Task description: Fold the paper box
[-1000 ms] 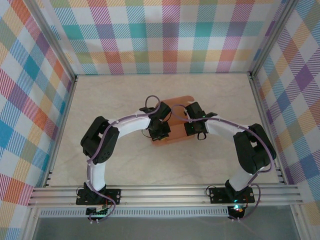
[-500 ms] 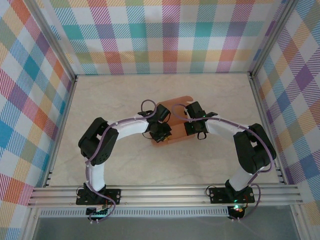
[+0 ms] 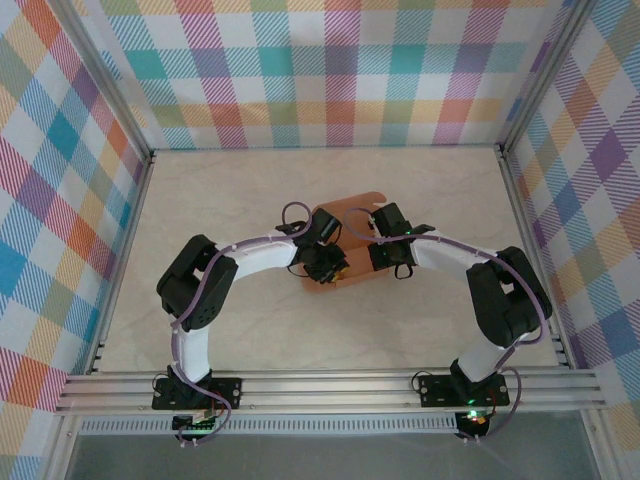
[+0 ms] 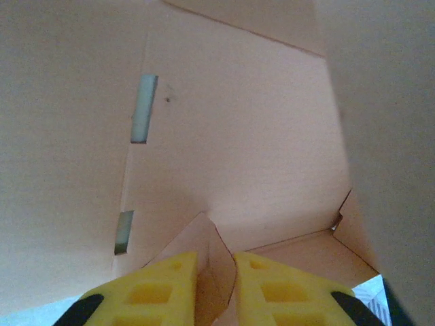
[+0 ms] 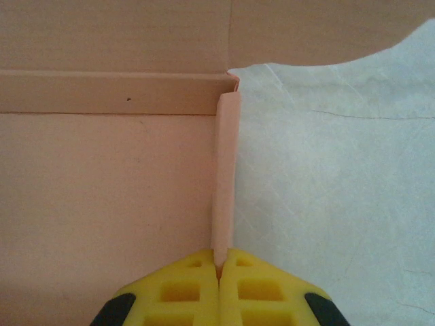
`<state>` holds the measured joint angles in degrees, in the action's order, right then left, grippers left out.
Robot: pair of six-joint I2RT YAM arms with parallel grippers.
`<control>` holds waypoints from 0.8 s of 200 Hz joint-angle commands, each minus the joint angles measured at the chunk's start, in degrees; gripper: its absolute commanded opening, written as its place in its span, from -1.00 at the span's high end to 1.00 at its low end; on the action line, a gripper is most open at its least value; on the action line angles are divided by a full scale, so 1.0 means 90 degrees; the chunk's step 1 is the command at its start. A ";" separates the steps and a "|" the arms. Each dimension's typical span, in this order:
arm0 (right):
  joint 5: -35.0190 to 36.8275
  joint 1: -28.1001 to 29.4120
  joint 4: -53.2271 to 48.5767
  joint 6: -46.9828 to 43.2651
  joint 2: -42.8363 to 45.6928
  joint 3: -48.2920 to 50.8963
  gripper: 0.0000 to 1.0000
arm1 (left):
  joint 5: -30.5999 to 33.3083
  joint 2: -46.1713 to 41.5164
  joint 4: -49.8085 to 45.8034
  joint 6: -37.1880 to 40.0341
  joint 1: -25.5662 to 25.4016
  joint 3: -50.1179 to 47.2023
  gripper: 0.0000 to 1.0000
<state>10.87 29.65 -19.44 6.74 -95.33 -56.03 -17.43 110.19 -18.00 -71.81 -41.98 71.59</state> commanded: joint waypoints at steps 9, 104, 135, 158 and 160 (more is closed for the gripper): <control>-0.0740 0.0173 0.0071 0.0012 -0.0072 -0.0112 1.00 | -0.0353 -0.0053 0.0755 0.0020 -0.0110 -0.0001 0.59; -0.0533 0.0168 0.0033 -0.0010 -0.0091 -0.0084 1.00 | 0.1406 -0.1345 -0.1569 0.2582 0.0009 -0.0151 0.18; -0.0568 0.0171 0.0056 0.0022 -0.0082 -0.0064 1.00 | 0.2141 -0.2277 -0.1703 0.2957 0.0226 -0.0681 0.07; -0.0564 0.0163 0.0032 0.0022 -0.0044 -0.0051 1.00 | 0.2444 -0.2775 -0.1642 0.2838 0.0639 -0.1107 0.08; -0.0556 0.0163 0.0036 0.0025 -0.0043 -0.0053 1.00 | 0.2459 -0.2811 -0.1625 0.2807 0.0679 -0.1153 0.08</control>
<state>7.14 30.83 -18.96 6.79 -95.44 -56.03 -1.45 88.77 -31.00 -48.36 -39.81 65.30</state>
